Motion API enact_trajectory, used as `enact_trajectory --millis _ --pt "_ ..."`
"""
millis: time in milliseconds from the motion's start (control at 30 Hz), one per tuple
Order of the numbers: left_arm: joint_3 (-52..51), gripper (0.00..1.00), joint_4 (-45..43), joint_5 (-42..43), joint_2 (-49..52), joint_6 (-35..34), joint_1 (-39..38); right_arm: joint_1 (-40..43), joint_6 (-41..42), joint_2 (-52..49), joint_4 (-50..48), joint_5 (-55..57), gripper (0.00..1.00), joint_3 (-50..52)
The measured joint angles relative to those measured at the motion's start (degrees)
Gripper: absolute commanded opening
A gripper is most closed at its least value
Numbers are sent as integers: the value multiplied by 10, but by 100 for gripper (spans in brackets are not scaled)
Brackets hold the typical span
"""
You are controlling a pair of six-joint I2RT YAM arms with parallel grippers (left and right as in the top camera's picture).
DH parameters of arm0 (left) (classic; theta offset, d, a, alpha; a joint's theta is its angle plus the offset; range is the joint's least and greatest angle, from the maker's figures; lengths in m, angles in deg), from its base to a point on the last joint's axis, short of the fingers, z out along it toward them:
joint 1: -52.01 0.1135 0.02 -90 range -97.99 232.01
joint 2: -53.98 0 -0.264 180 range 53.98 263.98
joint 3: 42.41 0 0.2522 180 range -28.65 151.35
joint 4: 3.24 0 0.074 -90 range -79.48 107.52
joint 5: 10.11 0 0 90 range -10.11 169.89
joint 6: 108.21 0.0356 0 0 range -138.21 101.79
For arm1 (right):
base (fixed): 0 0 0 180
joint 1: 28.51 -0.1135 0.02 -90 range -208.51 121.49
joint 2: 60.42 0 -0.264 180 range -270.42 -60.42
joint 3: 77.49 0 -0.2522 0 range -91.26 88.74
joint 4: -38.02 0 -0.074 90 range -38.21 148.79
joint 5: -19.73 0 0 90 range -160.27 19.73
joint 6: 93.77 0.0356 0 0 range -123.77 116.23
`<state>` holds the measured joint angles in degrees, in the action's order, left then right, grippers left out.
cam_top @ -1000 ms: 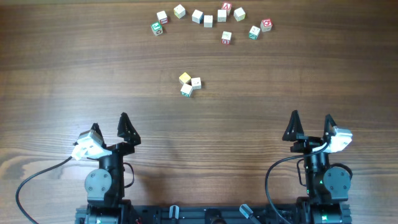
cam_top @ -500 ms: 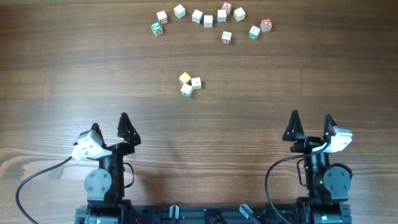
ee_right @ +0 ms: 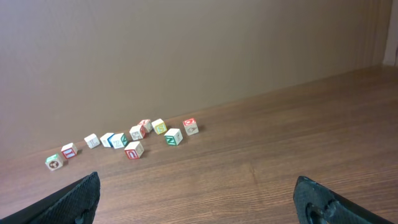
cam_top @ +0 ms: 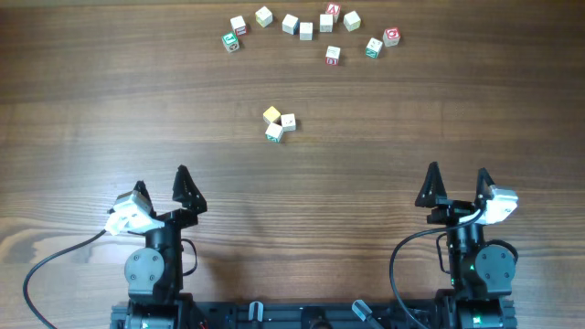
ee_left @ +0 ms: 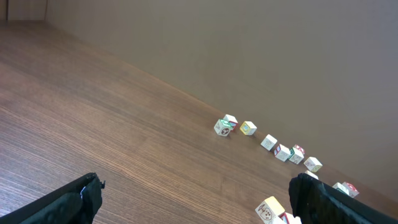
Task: Form a circle
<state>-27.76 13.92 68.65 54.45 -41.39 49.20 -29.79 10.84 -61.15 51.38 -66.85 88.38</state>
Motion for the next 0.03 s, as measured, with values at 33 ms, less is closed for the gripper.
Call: enact_trajectory --millis 33 --pt "0 100 0 0 0 0 0 0 0 0 0 0 100 0"
